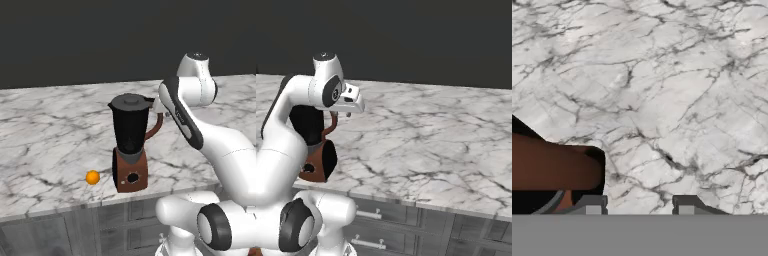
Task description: Open the blender lid, put the orange in the blender, close the lid, and start the blender.
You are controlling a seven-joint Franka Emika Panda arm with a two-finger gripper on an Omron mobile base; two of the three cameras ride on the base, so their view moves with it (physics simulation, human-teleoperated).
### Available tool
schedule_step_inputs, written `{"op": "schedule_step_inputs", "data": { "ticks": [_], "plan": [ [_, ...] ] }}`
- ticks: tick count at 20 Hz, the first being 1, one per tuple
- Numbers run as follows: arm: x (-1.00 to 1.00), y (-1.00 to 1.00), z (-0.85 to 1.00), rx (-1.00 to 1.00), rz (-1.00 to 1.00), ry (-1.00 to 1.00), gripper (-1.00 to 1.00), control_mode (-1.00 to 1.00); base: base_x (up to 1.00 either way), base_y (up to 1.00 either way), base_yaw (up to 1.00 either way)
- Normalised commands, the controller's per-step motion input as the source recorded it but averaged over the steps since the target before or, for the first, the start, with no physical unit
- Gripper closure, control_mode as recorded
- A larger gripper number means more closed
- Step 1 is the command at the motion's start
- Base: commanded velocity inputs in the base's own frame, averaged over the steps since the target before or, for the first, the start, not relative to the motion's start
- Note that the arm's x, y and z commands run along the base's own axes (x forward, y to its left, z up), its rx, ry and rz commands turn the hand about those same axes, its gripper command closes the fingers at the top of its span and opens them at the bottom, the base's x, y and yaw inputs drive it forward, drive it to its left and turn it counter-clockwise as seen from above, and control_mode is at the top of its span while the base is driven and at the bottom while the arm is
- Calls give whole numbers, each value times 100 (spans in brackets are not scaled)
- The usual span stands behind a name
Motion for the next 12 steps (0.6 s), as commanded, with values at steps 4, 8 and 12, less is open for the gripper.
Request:
{"op": "schedule_step_inputs", "data": {
  "ticks": [4,8,12],
  "plan": [
    [-9,0,0,0,0,-5,-100,-100,0,0,0],
    [-49,0,55,0,0,-24,-100,-100,0,0,0],
    [-59,10,97,0,0,-29,-100,-100,0,0,0]
  ]
}}
